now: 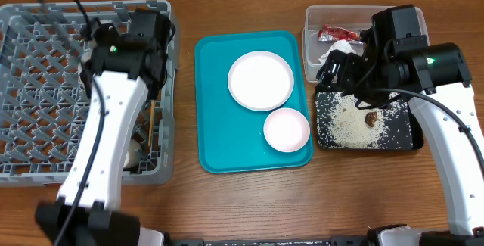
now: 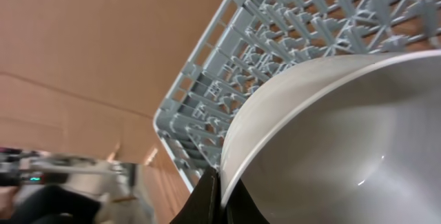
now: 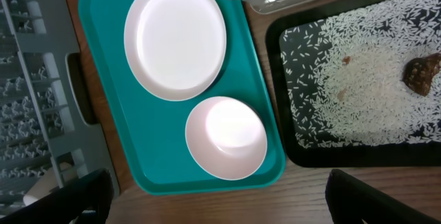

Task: Sort waste into correct bins and load items into the dishwasher
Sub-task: 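Carry the green bowl to the rack and set it upside down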

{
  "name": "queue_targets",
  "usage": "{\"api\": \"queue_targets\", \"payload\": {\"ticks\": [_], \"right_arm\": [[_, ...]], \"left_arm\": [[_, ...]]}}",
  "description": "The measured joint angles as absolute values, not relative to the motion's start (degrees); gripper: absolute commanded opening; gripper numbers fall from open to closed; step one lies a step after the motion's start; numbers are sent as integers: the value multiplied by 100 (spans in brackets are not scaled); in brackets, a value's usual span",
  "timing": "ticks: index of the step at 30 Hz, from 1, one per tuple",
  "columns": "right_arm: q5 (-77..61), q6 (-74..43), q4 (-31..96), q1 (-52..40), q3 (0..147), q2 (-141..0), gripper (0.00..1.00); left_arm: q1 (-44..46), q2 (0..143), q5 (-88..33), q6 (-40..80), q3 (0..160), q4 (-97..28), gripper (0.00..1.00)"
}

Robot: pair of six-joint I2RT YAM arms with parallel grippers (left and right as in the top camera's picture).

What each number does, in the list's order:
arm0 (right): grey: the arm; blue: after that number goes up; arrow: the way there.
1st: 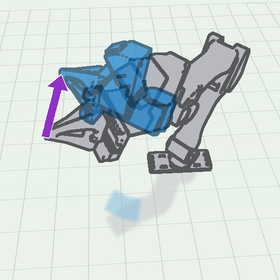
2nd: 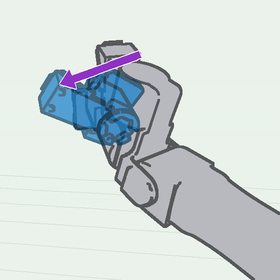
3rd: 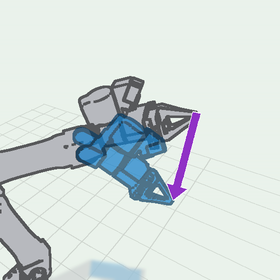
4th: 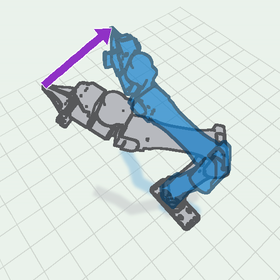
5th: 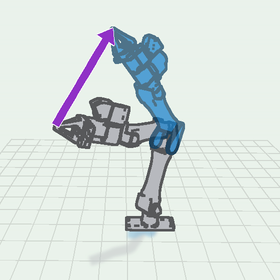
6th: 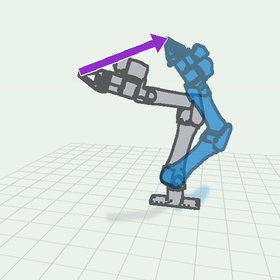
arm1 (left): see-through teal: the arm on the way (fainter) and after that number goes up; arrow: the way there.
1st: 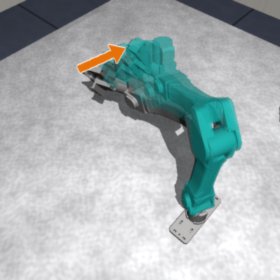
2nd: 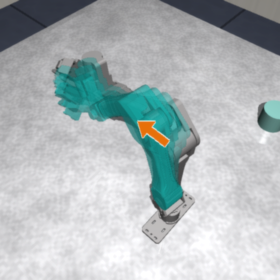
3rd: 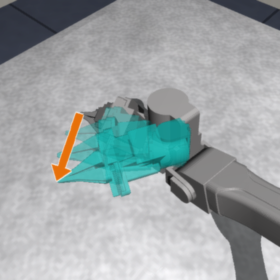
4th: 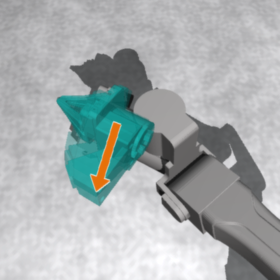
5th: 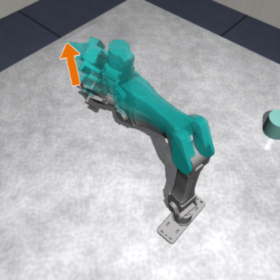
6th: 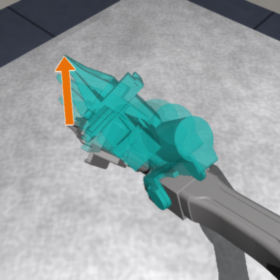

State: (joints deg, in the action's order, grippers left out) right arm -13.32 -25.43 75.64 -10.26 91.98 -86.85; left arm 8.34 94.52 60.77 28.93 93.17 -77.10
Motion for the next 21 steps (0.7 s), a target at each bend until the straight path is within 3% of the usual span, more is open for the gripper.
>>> {"api": "queue_targets", "payload": {"ticks": [21], "right_arm": [[-1332, -2545, 7564, -1026, 9198, -8685, 100]], "left_arm": [[812, 11146, 7019, 2438, 9317, -6687, 4]]}}
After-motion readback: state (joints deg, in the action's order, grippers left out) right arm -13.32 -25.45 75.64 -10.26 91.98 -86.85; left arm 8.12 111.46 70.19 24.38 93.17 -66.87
